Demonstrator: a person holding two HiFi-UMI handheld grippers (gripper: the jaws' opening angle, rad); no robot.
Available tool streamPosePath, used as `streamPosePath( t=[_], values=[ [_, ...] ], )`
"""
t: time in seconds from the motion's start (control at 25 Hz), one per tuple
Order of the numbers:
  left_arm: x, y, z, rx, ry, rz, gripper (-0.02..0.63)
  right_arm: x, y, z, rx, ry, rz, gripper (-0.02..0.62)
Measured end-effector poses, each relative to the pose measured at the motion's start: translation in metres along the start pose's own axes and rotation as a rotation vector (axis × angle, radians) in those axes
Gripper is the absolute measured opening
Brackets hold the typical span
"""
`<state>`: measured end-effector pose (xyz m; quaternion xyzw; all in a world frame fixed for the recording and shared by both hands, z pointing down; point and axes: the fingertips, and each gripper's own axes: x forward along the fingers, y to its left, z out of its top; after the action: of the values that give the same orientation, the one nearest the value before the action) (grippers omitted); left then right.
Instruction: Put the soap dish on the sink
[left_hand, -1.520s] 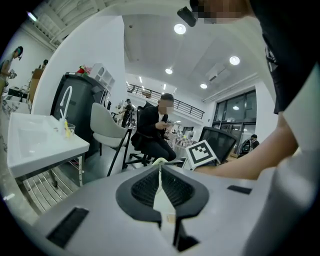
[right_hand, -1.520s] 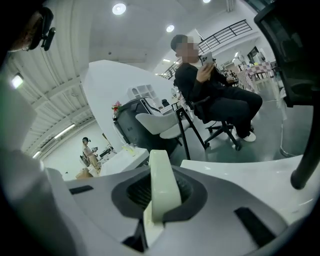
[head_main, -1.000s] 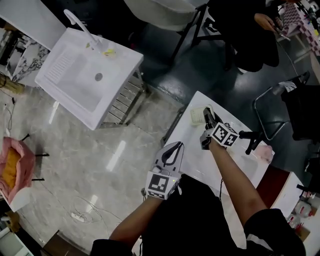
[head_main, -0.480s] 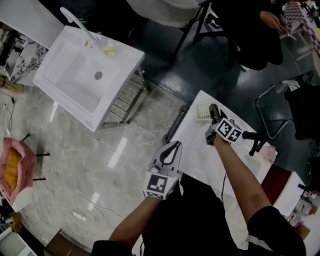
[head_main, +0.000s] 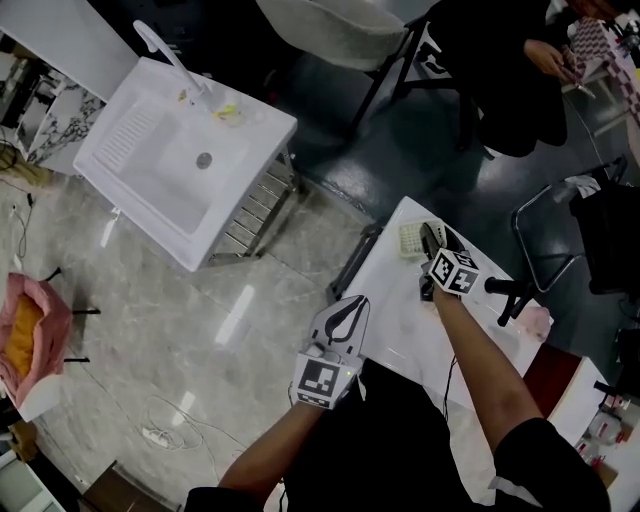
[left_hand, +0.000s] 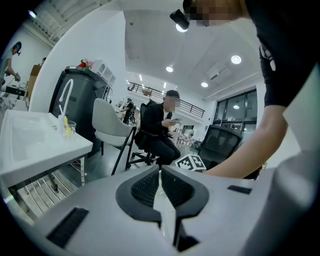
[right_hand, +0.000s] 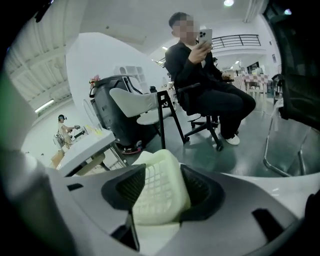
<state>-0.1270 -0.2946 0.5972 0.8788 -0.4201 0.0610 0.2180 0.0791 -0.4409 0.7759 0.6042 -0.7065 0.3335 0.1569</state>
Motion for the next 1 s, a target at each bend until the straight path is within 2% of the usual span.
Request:
streamPosePath(
  t=[0.2, 0.4, 0.64, 0.84, 1.0],
  values=[
    [-0.004, 0.003, -0.003, -0.009, 0.003, 0.009, 0.018, 0.003, -0.007, -0.003, -0.016, 0.016, -0.030, 0.222],
    [-0.007, 0.006, -0.005, -0.015, 0.004, 0.014, 0.018, 0.005, -0.004, -0.005, -0.049, 0.034, -0.027, 0.229],
    [-0.010, 0.007, -0.003, -0.022, -0.003, 0.013, 0.018, -0.004, -0.004, -0.002, -0.028, 0.035, -0.013, 0.229],
    [-0.012, 0.003, 0.005, -0.011, -0.014, -0.004, 0.018, -0.041, 0.011, 0.018, -0.021, -0.015, 0.043, 0.222],
    [-0.007, -0.006, 0.012, 0.013, -0.029, -0.032, 0.017, -0.088, 0.032, 0.037, 0.037, -0.108, 0.127, 0.152]
  ],
)
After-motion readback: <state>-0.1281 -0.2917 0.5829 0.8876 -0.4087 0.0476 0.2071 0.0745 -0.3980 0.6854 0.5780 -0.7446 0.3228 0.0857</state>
